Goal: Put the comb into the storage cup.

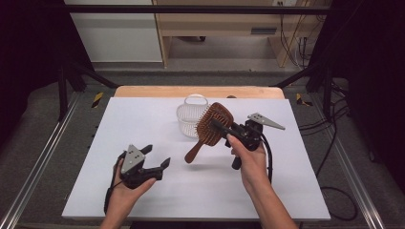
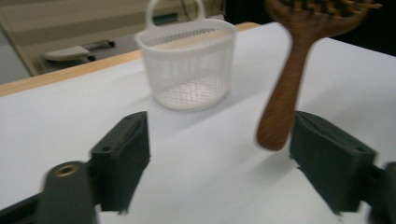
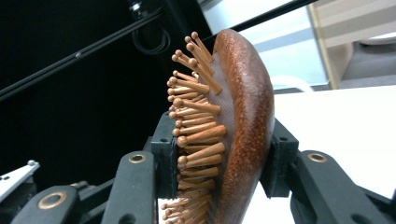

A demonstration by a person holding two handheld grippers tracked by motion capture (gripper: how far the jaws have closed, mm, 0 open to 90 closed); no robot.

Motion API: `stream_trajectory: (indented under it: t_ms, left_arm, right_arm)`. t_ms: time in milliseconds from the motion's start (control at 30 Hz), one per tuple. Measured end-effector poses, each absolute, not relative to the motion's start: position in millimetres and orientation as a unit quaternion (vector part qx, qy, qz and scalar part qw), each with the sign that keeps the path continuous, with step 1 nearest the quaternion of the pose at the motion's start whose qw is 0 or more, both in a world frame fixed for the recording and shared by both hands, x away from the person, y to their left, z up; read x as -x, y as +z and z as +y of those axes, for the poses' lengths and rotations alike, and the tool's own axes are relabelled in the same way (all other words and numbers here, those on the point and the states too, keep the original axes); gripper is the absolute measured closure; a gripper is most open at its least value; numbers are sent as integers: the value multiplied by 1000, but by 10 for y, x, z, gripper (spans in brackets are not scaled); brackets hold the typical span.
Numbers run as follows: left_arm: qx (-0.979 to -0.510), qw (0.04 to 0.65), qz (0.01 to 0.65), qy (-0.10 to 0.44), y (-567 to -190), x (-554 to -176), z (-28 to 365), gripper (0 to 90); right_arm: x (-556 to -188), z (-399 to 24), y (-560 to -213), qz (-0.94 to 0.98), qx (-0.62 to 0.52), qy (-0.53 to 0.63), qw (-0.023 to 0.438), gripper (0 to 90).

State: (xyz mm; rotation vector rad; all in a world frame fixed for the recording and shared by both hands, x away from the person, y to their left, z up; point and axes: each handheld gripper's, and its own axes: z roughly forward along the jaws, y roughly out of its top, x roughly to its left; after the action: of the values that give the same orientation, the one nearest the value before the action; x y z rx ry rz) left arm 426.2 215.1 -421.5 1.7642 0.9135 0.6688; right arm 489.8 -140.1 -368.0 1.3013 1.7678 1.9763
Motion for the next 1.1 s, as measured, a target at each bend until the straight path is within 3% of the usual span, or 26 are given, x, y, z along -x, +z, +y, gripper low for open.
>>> stream_trajectory:
  t_ms: [133, 500, 1100]
  left_arm:
    - [-717, 494, 393, 297, -4222, -4256, 2312, 46]
    - [-680, 494, 441, 314, -4317, -4237, 2756, 41]
    - [-662, 501, 452, 327, -4360, -4260, 2854, 30]
  right_arm:
    - [-4903, -1479, -3655, 591, -446, 665, 100, 567]
    - [-4980, -1431, -3481, 582, -448, 669, 115, 565]
    - [-5290, -1181, -3118, 552, -441, 695, 132, 560]
